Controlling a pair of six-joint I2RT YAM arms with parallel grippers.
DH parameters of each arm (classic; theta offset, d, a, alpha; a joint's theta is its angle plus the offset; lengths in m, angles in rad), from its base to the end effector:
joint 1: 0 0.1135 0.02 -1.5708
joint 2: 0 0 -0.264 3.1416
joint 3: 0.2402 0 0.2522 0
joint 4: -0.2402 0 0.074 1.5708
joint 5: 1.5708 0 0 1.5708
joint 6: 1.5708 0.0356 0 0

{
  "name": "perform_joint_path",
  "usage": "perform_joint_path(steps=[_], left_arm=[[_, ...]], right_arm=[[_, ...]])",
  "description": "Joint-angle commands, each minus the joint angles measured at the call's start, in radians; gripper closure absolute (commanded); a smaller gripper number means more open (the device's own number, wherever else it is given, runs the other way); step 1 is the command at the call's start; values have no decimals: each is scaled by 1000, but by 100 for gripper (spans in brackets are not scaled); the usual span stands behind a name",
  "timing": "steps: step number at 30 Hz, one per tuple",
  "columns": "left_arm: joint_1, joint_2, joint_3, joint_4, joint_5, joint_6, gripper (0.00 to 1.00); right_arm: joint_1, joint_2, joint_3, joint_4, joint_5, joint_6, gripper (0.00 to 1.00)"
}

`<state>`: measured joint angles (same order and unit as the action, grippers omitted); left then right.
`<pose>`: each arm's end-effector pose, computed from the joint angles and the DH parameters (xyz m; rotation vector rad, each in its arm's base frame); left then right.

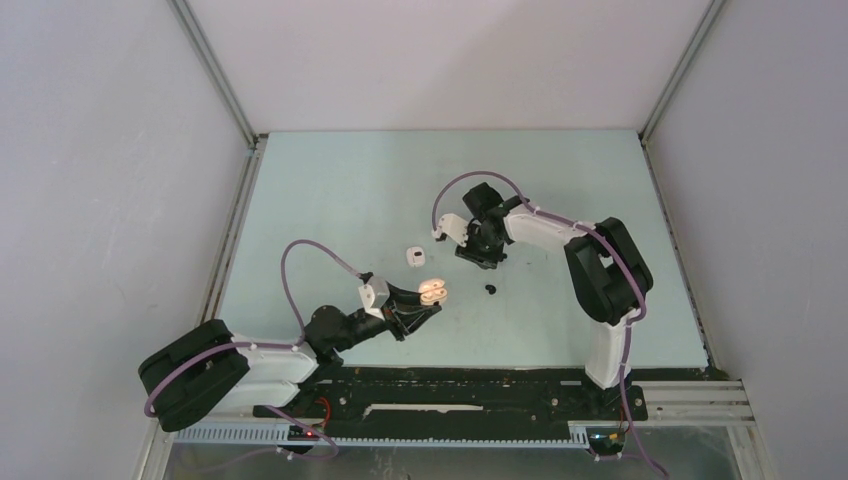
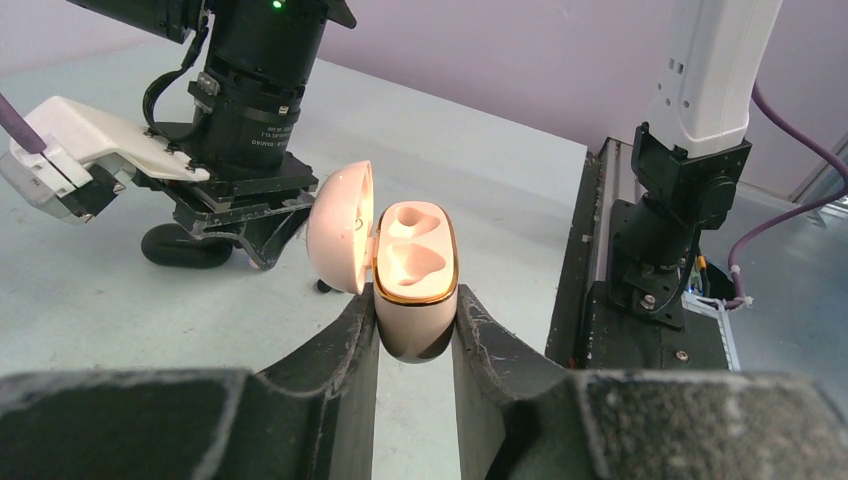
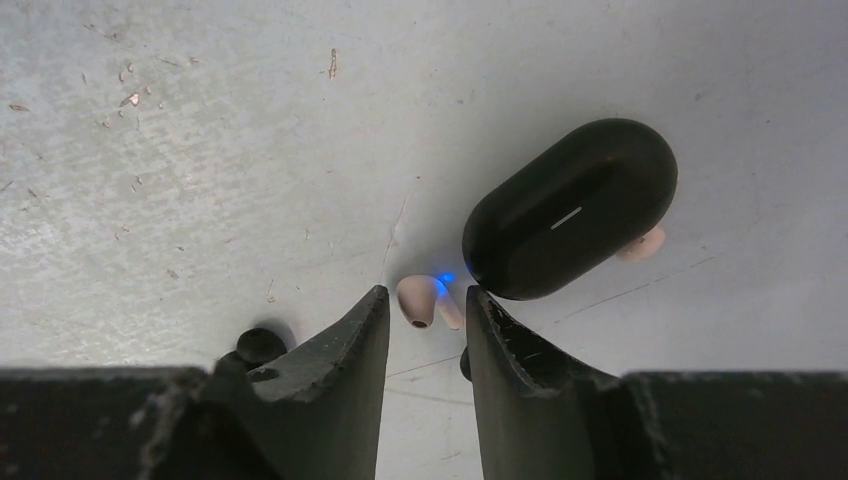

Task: Insert the wireless bluetooth earbuds into the charging case
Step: Pick up the left earbud from the center of the board.

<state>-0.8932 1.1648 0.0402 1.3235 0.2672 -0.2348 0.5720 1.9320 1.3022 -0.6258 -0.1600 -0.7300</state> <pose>0.1066 -0.1475 0.1824 0.6957 1.2983 -1.1143 0.3168 0.2107 0.1609 -1.7308 2.2130 0.1893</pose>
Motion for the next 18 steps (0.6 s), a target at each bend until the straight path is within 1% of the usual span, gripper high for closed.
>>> perform_joint_path(steps=[1,6,14,18], left_arm=[[6,1,18,32,10,23,100],[7,3,22,25,12,22,100],[5,4,24,21,15,22,100],[6,1,24,18,15,22,100]], right_arm=[[1,17,40,-4,3,9,64],[-2,24,41,-13,4,16,69],[-24,65,72,-73,3,40,68],[-38,69,71,-83,-19,44,71]])
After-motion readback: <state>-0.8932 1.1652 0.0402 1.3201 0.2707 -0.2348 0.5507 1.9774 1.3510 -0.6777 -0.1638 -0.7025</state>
